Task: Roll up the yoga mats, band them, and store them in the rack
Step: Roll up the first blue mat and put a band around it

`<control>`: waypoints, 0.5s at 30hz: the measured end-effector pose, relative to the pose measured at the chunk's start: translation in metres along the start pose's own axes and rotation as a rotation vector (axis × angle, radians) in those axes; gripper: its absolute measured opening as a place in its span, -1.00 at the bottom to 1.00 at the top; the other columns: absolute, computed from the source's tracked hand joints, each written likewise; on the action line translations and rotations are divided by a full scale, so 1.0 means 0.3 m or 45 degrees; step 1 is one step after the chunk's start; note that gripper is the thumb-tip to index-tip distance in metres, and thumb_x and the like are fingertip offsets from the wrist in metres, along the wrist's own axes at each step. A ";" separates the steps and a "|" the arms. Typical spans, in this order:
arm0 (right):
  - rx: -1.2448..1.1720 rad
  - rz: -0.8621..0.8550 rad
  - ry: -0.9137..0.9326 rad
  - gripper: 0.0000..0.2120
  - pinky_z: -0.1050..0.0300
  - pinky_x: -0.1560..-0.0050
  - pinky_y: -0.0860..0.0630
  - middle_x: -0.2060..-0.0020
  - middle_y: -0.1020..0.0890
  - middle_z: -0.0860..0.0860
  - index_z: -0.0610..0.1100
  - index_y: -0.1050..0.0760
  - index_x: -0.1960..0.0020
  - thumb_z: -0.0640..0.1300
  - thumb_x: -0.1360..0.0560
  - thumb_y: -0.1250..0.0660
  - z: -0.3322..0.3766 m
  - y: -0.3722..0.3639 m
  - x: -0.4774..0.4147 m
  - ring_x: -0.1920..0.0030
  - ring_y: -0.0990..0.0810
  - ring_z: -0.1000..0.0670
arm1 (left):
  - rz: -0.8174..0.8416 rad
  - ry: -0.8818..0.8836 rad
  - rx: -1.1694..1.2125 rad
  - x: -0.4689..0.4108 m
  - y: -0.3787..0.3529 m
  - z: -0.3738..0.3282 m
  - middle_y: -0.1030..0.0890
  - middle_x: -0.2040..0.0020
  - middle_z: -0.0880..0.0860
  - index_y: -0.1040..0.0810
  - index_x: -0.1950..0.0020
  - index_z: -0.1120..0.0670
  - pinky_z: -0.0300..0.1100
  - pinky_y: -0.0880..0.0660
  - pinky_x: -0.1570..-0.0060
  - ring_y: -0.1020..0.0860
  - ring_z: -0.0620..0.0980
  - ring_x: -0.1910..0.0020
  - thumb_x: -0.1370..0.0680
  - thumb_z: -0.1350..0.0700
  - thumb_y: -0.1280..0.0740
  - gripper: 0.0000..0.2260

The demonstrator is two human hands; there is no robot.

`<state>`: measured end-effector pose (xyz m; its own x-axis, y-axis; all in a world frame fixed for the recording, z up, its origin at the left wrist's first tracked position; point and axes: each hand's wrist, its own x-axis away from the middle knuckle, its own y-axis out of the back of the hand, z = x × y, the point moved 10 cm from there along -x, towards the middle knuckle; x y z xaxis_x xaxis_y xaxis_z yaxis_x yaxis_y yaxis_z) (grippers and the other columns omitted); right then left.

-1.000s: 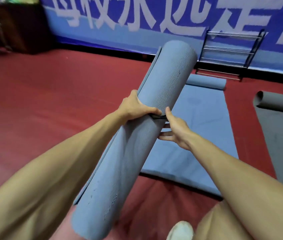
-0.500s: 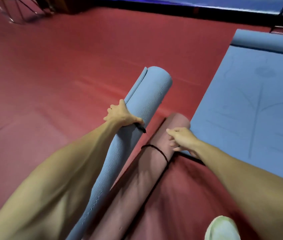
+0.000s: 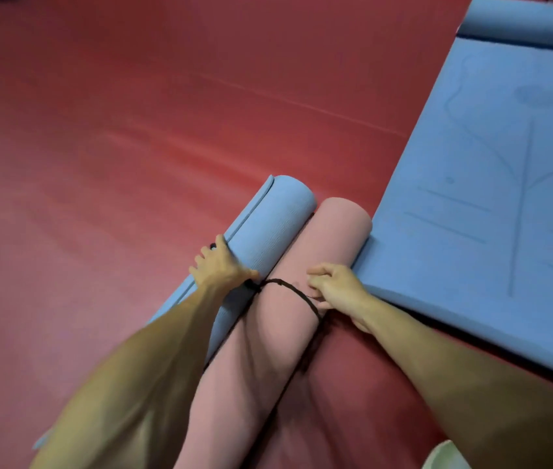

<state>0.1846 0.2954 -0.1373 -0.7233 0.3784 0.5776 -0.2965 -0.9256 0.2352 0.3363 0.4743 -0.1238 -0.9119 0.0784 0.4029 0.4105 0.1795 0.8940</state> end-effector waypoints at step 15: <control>0.591 -0.041 -0.025 -0.78 0.07 0.04 -0.48 -0.06 -0.51 -0.07 -0.16 -0.47 -0.19 -0.09 -0.60 -0.23 0.213 0.571 0.347 0.01 -0.52 -0.05 | 0.384 -0.575 0.287 0.495 0.134 -0.593 -0.43 -0.39 0.10 -0.37 -0.42 0.14 -0.13 -0.33 -0.25 -0.39 0.08 -0.35 -0.57 -0.03 -0.25 -0.54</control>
<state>0.0982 0.1764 0.0131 -0.7053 0.4109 0.5777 -0.0048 -0.8177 0.5757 0.2178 0.3187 0.0068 -0.6857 0.5597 0.4653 0.6864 0.2846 0.6692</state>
